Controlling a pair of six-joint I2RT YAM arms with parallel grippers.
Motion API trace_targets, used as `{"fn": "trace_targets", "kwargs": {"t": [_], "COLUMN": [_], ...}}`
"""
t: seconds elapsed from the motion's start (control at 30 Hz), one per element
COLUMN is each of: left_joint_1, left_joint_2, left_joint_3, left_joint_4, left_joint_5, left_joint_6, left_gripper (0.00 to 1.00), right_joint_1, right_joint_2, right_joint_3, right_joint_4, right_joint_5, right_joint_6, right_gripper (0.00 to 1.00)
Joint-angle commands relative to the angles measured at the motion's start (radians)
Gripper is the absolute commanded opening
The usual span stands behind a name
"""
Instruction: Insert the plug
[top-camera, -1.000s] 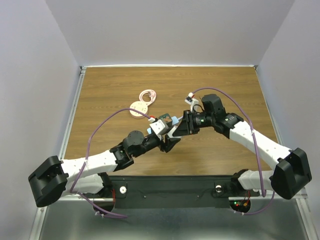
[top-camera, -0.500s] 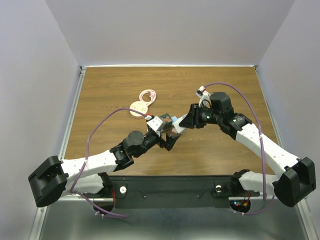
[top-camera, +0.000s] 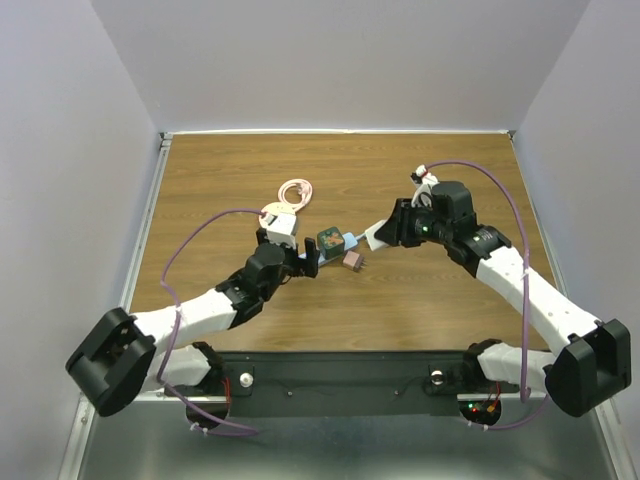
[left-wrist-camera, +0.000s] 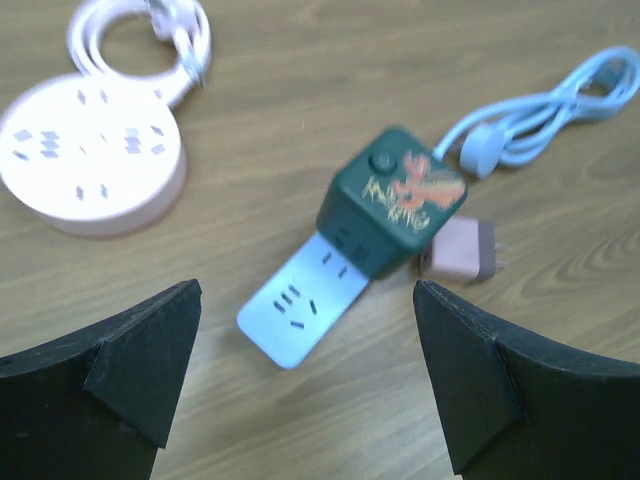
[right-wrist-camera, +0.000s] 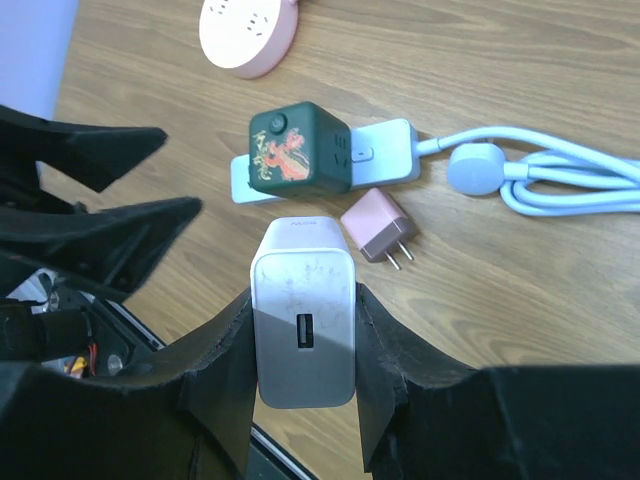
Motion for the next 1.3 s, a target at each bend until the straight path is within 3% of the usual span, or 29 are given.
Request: {"fn": "trace_targets", "kwargs": {"t": [0.0,0.17,0.67,1.27], "left_joint_1": [0.0,0.009,0.042,-0.011], "left_joint_2": [0.112,0.248,0.396,0.564], "left_joint_3": [0.075,0.129,0.184,0.347], "left_joint_4": [0.011,0.069,0.204,0.324], "left_joint_5": [0.087,0.157,0.378,0.483], "left_joint_6": [-0.046,-0.07,-0.133,-0.239], "left_gripper": [0.99,0.99,0.99,0.99], "right_joint_1": [0.0,-0.002,-0.003,-0.002], "right_joint_2": [-0.044,-0.075,-0.113,-0.134], "right_joint_3": [-0.009,-0.016,-0.022,-0.008], "right_joint_4": [0.036,0.03,0.004,-0.029], "right_joint_5": [0.023,0.028,0.062,0.115], "right_joint_6": [-0.017,-0.011,-0.014,-0.028], "right_gripper": [0.0,0.0,0.0,0.01]}}
